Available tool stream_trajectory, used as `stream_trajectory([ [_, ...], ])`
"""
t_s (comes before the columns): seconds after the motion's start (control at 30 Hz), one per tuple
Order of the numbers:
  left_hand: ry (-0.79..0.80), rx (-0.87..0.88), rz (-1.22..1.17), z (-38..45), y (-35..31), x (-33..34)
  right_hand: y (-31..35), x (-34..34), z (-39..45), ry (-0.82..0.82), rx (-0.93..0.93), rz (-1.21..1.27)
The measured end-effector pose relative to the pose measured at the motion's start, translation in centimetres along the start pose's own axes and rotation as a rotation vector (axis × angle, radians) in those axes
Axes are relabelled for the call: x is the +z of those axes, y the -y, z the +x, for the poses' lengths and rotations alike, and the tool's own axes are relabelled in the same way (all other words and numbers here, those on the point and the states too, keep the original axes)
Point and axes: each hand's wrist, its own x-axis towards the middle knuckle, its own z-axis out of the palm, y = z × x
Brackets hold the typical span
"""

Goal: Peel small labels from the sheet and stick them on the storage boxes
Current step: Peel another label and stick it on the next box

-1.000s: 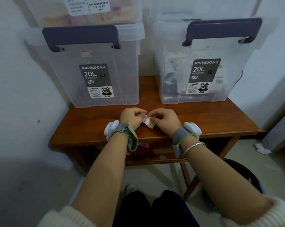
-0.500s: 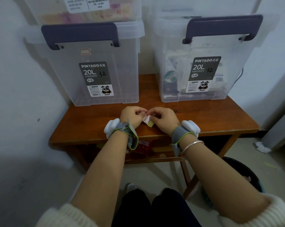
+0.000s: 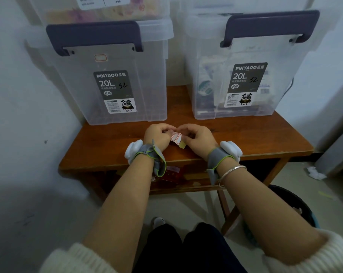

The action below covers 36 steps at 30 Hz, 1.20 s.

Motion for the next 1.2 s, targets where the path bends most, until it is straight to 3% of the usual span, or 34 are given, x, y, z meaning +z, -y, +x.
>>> stream_trajectory([
  [1.2, -0.012, -0.010, -0.007, -0.16, -0.13, -0.04, 0.34, 0.00, -0.31, -0.032, -0.008, -0.022],
])
